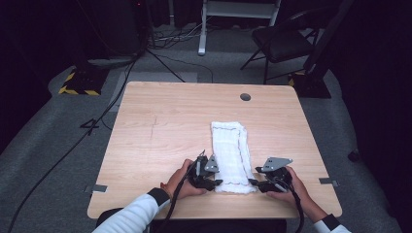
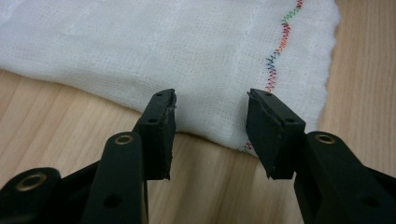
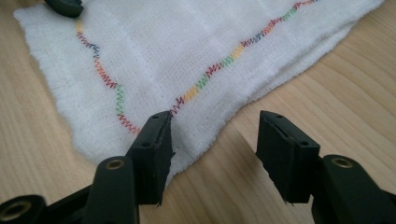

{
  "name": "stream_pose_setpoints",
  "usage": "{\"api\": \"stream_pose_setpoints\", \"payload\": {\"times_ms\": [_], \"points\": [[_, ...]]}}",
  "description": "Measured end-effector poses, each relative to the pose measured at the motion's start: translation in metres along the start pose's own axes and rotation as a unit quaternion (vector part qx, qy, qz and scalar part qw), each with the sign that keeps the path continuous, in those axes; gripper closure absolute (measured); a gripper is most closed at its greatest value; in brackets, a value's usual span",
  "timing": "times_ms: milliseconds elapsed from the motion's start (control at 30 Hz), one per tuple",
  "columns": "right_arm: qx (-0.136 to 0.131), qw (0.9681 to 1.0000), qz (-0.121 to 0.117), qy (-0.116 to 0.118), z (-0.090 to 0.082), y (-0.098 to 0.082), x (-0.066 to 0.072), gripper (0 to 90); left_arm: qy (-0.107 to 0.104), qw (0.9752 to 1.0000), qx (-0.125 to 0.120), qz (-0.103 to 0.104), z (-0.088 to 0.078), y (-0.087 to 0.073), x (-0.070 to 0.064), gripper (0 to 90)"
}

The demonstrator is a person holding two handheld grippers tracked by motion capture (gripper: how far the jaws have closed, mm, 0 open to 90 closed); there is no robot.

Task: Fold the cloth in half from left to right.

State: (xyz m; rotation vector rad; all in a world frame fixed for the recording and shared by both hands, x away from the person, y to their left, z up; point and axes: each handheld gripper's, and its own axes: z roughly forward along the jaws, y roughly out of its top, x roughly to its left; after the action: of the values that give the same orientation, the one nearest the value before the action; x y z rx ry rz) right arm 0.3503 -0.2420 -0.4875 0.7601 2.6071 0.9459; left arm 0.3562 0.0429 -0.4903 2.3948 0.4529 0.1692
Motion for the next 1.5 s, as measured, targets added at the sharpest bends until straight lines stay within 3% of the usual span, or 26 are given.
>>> {"api": "stream_pose_setpoints", "payload": {"times_ms": [200,233,267,367,400,500,533,633,667,800,933,967,1000,1100,1133,1333,1500], "points": [[0.002,0.9999,-0.011,0.012,0.001,0.003,0.009,42.3,0.005,1.0000,0.002,0.000,-0.008,-0.008,-0.006,51.7],[0.002,0.9998,-0.015,0.013,0.001,0.003,0.009,41.8,0.007,1.0000,0.000,0.004,-0.010,-0.009,-0.007,48.8],[-0.002,0.9998,-0.016,0.012,-0.001,0.004,0.009,42.4,0.022,0.9996,-0.009,0.012,-0.016,-0.008,-0.006,37.6],[-0.015,0.9998,-0.013,0.003,-0.005,0.005,0.004,42.5,0.025,0.9993,-0.028,-0.002,-0.022,-0.006,0.000,34.7],[-0.021,0.9997,-0.006,0.002,-0.007,0.005,0.001,42.5,0.039,0.9987,-0.031,-0.008,-0.024,-0.005,0.005,33.1],[-0.045,0.9985,0.021,-0.023,-0.014,0.011,-0.017,42.6,0.041,0.9980,-0.036,-0.031,-0.029,-0.004,0.018,28.7],[-0.050,0.9980,0.023,-0.029,-0.016,0.012,-0.021,42.9,0.050,0.9968,-0.041,-0.047,-0.030,-0.003,0.026,27.9],[-0.056,0.9971,0.025,-0.045,-0.017,0.017,-0.031,43.4,0.058,0.9959,-0.042,-0.054,-0.032,-0.002,0.036,25.4],[-0.066,0.9958,0.036,-0.053,-0.017,0.024,-0.042,43.8,0.062,0.9948,-0.052,-0.062,-0.036,0.001,0.045,25.3],[-0.078,0.9937,0.049,-0.064,-0.015,0.036,-0.060,45.1,0.069,0.9924,-0.071,-0.073,-0.038,0.012,0.066,24.9],[-0.078,0.9928,0.057,-0.071,-0.004,0.051,-0.076,47.2,0.083,0.9900,-0.070,-0.090,-0.030,0.025,0.092,24.8],[-0.074,0.9929,0.057,-0.074,0.000,0.055,-0.079,47.4,0.083,0.9900,-0.070,-0.090,-0.030,0.025,0.092,24.8],[-0.070,0.9932,0.055,-0.075,0.005,0.059,-0.082,47.8,0.082,0.9881,-0.070,-0.109,-0.023,0.030,0.107,25.0],[-0.061,0.9934,0.053,-0.082,0.019,0.070,-0.089,48.3,0.096,0.9877,-0.062,-0.107,-0.013,0.036,0.118,24.5],[-0.060,0.9935,0.054,-0.080,0.024,0.072,-0.091,49.0,0.098,0.9872,-0.056,-0.112,-0.003,0.041,0.128,24.6],[-0.057,0.9934,0.057,-0.082,0.045,0.087,-0.100,49.7,0.107,0.9865,-0.035,-0.120,0.025,0.050,0.144,24.4],[-0.043,0.9936,0.055,-0.089,0.059,0.096,-0.104,49.9,0.109,0.9844,-0.032,-0.134,0.034,0.054,0.153,24.4]]}}
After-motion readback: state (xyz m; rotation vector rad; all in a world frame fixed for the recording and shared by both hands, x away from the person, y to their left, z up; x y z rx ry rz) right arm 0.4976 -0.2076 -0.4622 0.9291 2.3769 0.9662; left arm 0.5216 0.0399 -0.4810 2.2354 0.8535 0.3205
